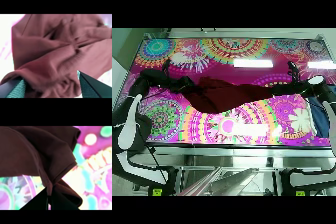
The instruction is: Fold the shirts.
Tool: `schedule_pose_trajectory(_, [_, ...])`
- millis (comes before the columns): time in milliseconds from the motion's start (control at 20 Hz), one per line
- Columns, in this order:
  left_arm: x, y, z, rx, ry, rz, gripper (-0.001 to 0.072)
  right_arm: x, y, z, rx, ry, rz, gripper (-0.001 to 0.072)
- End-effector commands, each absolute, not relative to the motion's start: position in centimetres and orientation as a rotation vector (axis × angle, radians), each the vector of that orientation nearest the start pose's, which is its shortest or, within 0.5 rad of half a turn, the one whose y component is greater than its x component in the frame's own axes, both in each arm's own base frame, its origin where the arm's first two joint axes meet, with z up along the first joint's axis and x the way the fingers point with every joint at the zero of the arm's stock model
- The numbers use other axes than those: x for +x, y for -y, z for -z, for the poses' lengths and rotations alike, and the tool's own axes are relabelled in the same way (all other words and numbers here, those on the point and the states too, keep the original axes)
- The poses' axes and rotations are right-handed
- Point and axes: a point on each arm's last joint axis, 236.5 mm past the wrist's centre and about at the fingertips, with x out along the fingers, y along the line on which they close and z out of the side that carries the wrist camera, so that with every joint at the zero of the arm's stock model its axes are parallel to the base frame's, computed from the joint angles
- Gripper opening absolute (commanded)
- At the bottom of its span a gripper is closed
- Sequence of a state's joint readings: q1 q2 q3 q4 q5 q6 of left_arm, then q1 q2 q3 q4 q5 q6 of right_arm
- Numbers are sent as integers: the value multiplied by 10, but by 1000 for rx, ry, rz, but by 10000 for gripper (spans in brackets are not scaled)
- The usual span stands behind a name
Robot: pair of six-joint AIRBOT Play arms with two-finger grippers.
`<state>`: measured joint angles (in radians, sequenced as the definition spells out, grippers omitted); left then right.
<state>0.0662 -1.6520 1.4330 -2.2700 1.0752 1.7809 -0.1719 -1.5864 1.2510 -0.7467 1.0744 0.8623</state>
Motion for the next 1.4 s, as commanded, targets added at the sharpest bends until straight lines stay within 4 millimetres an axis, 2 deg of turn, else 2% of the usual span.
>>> schedule_pose_trajectory(0, [504,102,-48,-536,-1106,409,703,443,-51,28,326,-1137,-557,208])
schedule_pose_trajectory(50, [506,106,-60,-535,-1099,421,703,444,-48,28,333,-1135,-550,287])
schedule_pose_trajectory(250, [500,140,-78,-443,-1103,477,703,445,-41,28,336,-1128,-536,296])
schedule_pose_trajectory(400, [495,182,-71,-397,-1112,537,703,447,-41,28,333,-1123,-532,302])
schedule_pose_trajectory(500, [496,193,-42,-339,-1152,512,702,447,-41,28,334,-1123,-533,302])
schedule_pose_trajectory(650, [483,205,16,-266,-1292,471,702,447,-41,28,335,-1124,-532,302])
schedule_pose_trajectory(800, [471,204,58,-160,-1388,390,702,447,-41,28,337,-1124,-531,301])
schedule_pose_trajectory(1000, [466,193,79,-13,-1411,284,701,447,-41,28,339,-1123,-532,301])
schedule_pose_trajectory(1050, [465,191,80,10,-1415,274,648,447,-41,28,340,-1123,-532,301])
schedule_pose_trajectory(1100, [462,191,80,14,-1425,275,516,447,-41,28,340,-1123,-532,301])
schedule_pose_trajectory(1150, [460,194,80,23,-1428,283,444,447,-41,28,340,-1123,-532,301])
schedule_pose_trajectory(1200, [461,195,80,26,-1422,287,443,447,-41,28,340,-1123,-532,301])
schedule_pose_trajectory(1250, [462,198,79,29,-1413,292,270,447,-41,28,340,-1123,-532,300])
schedule_pose_trajectory(1300, [463,200,77,45,-1402,310,14,446,-42,28,340,-1125,-534,300])
schedule_pose_trajectory(1350, [466,201,73,50,-1391,317,18,446,-42,28,340,-1125,-534,300])
